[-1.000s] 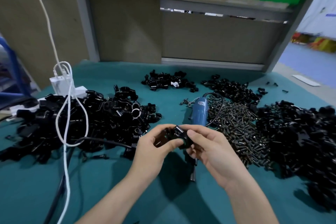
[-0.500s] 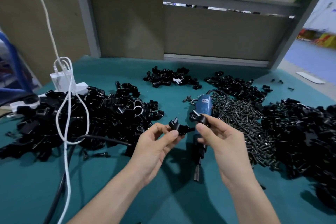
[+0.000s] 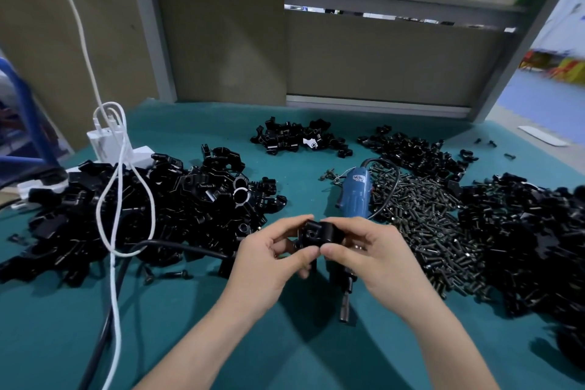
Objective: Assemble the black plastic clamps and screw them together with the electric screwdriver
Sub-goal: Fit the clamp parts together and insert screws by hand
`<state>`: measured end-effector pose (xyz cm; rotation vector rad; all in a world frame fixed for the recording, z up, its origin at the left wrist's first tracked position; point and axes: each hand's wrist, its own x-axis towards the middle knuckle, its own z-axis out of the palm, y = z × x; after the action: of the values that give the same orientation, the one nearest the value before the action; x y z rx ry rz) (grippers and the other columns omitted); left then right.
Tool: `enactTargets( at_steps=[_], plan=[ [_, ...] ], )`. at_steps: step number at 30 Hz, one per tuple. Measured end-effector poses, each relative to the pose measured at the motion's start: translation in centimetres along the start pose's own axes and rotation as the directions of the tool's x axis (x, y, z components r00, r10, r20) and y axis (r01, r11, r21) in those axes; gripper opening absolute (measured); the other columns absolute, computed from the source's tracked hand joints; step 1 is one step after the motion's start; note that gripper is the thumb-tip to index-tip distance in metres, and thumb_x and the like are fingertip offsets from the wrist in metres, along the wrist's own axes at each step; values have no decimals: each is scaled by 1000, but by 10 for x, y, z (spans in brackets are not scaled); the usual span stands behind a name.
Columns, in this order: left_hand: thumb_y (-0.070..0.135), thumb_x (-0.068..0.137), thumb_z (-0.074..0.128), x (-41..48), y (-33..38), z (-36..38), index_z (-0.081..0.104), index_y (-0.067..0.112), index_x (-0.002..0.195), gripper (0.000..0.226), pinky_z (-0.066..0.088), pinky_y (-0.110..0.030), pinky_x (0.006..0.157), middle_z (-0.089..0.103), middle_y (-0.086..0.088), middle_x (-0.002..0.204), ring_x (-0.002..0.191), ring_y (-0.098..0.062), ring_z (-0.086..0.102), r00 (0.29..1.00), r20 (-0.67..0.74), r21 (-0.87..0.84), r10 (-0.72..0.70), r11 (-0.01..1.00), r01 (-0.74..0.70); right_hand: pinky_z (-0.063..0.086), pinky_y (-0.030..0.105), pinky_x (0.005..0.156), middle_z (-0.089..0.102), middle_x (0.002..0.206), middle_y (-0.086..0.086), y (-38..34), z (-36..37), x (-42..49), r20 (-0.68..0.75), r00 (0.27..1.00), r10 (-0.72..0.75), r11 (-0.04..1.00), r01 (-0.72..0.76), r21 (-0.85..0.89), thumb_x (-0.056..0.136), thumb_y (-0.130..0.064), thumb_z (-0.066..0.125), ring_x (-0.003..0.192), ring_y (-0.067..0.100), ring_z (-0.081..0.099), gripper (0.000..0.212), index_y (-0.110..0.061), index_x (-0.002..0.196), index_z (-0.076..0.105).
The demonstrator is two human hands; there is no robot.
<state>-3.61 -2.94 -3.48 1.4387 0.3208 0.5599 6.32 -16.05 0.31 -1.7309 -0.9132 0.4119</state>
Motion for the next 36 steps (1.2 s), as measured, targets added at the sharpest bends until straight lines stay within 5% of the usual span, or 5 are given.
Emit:
enactTargets(
  at_steps=[7,11,20,29,36],
  plan=[
    [-11,72,74,3,-4,-2,70,18,96,38,53,-20,58,75,2,80,61,-15,68,996,66,37,-58,998,56,51,42,87,67,94,-3,7,-3,1,12,1000,-24,994,25,-104,80,-8,75,91,17,62,30,-35,95,72],
    [-11,73,74,3,-8,-3,69,17,98,37,49,-19,50,73,-1,75,53,-14,63,992,89,82,-87,993,79,51,32,84,64,92,-3,13,-4,3,83,996,19,981,-3,-192,79,-10,76,88,14,62,30,-26,104,74],
    [-13,77,68,7,-10,-13,68,6,91,24,55,-20,60,73,-6,74,63,-19,70,979,130,35,-154,988,151,49,13,80,62,98,-1,16,-3,6,134,991,28,972,5,-237,81,-8,74,88,7,63,35,-19,114,71],
    [-13,73,72,7,-10,-10,67,11,93,31,54,-19,64,71,-4,70,61,-12,64,992,97,108,-83,991,73,50,21,88,58,101,-2,18,-3,7,150,988,-22,940,71,-332,84,-16,73,96,11,60,43,-20,126,64],
    [-14,72,71,7,-11,-10,67,9,91,30,54,-19,63,72,-4,72,61,-12,65,991,104,86,-85,993,77,55,21,85,64,97,0,24,0,1,11,1000,12,983,-10,-181,74,-8,81,85,9,66,39,-12,112,71]
  ],
)
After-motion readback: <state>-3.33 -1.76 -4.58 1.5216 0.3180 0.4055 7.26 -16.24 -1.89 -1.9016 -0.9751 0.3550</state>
